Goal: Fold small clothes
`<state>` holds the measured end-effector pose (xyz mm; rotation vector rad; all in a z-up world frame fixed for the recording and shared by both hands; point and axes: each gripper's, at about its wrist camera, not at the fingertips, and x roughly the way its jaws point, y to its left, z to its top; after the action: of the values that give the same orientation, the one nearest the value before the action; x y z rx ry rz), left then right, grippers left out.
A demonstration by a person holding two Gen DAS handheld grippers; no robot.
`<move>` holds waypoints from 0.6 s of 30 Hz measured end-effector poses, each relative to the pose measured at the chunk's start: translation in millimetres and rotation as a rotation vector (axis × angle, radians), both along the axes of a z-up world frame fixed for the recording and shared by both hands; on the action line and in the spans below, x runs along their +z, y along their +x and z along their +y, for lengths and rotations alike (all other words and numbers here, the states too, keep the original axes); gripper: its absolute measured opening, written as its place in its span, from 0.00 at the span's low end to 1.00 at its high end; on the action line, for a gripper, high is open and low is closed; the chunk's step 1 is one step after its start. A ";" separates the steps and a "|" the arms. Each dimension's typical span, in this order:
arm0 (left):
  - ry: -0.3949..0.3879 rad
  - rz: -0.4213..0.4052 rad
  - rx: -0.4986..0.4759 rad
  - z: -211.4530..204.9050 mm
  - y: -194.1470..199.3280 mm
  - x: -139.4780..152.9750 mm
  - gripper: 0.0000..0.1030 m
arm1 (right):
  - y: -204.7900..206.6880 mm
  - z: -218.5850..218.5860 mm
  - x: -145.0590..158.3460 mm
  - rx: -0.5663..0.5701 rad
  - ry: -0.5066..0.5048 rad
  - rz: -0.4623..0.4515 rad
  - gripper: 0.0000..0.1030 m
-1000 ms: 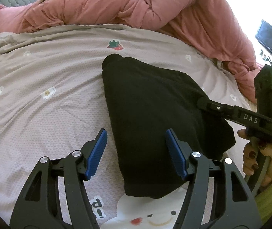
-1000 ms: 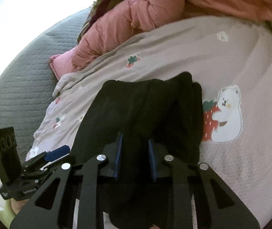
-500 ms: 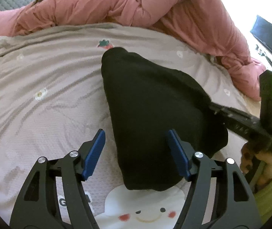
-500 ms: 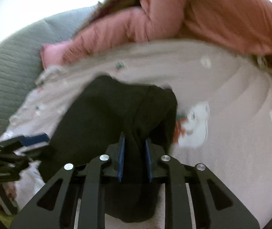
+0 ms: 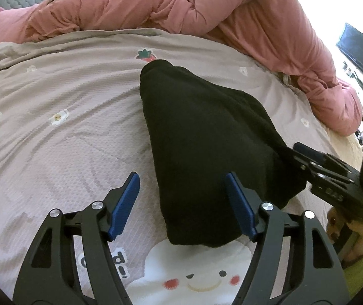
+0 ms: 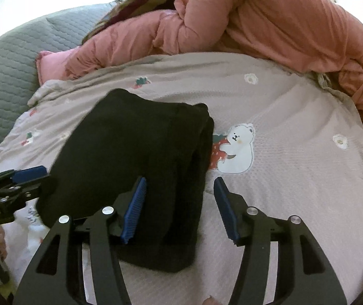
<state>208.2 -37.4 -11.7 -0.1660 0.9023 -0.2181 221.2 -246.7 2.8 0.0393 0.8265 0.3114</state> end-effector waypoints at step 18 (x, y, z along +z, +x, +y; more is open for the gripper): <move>0.025 -0.075 0.046 14.4 -35.6 26.1 0.91 | -72.2 -4.4 51.3 -0.058 0.014 -0.209 0.95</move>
<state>172.6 -23.0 14.3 -0.1544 0.8257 -0.1688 149.0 -251.1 54.1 0.0426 0.6150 0.2614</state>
